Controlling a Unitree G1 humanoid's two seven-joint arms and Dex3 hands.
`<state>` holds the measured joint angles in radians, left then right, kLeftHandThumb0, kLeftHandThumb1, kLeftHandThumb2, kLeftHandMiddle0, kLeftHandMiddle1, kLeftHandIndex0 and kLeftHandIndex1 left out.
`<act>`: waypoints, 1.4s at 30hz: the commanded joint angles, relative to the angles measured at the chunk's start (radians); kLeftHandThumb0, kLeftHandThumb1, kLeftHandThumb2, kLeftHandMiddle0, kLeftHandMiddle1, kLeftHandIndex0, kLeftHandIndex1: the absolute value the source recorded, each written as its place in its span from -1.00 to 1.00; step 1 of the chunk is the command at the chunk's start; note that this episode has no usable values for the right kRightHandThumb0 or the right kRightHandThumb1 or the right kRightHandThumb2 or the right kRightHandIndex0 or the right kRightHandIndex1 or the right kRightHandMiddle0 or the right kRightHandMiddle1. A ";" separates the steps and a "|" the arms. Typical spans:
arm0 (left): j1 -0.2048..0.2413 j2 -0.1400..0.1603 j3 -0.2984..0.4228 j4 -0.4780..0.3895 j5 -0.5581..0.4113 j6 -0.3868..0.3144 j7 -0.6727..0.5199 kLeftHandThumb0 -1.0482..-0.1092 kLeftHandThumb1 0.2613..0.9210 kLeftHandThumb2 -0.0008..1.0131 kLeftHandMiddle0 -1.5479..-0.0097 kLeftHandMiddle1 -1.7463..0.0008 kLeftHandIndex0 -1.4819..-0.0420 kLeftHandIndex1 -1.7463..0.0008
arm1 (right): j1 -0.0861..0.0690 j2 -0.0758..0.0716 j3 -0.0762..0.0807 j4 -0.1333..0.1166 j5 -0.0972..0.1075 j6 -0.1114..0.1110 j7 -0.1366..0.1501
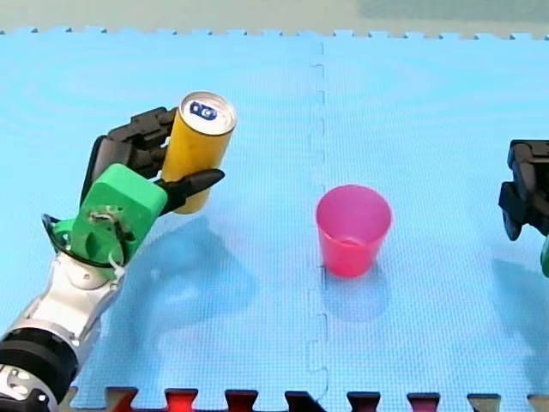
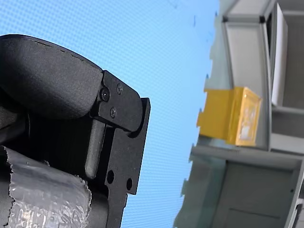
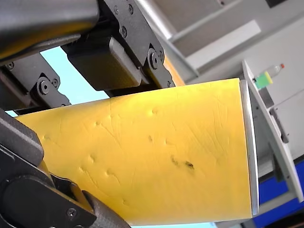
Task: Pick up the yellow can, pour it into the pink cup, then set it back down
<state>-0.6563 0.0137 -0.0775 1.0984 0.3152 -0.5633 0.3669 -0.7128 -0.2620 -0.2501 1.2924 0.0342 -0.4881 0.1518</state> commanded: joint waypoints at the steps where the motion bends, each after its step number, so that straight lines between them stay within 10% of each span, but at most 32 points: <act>1: -0.021 0.003 -0.016 -0.003 0.014 0.014 0.025 0.43 0.50 -1.00 -0.68 1.00 -0.59 1.00 | -0.001 -0.002 0.001 -0.003 0.002 -0.003 0.000; 42: -0.129 0.013 -0.335 0.022 0.349 0.081 0.359 0.23 0.52 -1.00 -0.78 0.96 -0.65 0.99 | 0.007 0.024 0.012 -0.005 -0.001 -0.033 -0.007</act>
<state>-0.7690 0.0215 -0.4058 1.1164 0.6616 -0.4779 0.7126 -0.7072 -0.2383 -0.2369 1.2897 0.0304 -0.5151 0.1453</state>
